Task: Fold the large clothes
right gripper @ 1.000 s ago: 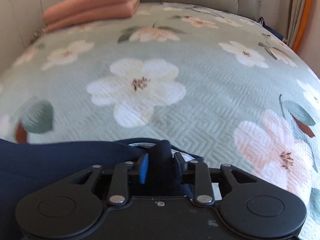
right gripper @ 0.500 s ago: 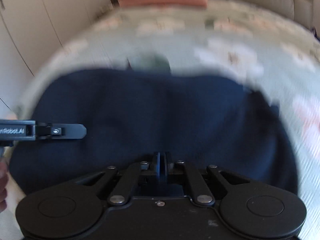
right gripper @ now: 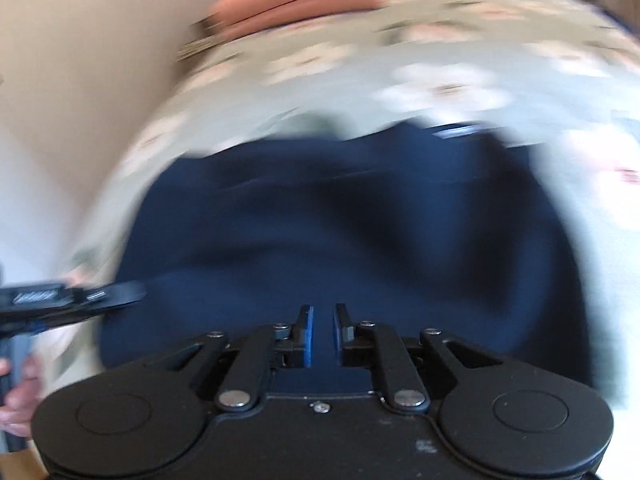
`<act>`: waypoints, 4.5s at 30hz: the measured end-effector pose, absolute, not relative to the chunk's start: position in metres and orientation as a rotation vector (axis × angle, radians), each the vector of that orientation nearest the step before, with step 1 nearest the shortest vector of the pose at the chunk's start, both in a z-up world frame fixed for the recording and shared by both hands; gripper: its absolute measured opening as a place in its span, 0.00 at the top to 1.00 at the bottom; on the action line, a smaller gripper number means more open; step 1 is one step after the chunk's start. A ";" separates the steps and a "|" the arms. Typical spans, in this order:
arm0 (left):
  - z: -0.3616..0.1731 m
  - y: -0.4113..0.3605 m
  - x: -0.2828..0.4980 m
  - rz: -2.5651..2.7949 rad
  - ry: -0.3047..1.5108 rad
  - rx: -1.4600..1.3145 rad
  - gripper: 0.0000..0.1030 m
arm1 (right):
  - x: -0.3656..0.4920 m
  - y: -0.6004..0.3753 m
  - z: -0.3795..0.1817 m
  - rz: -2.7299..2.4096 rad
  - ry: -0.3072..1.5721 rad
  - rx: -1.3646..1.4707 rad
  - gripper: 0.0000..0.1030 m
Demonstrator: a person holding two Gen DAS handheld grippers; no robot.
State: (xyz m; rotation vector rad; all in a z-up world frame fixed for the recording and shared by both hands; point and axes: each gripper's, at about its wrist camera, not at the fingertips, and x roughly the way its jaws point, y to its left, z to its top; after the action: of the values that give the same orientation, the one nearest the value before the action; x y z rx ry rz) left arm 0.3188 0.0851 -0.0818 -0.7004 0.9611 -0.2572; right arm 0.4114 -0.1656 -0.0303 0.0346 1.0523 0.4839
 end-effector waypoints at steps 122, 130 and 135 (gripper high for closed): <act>-0.086 -0.167 0.422 -0.647 1.037 -0.627 0.79 | 0.540 -0.317 0.019 0.502 0.818 0.049 0.82; -0.096 -0.144 0.408 -0.655 1.069 -0.642 0.95 | 0.632 -0.317 -0.092 0.293 0.941 -0.114 1.00; -0.104 -0.134 0.389 -0.693 1.128 -0.682 0.95 | 0.633 -0.298 -0.100 0.299 0.869 -0.259 1.00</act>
State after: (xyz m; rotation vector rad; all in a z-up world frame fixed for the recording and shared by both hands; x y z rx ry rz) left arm 0.3885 -0.1339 -0.1038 -0.6818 1.1277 -0.6925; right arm 0.6329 -0.2977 -0.0997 -0.2586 0.8690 0.2987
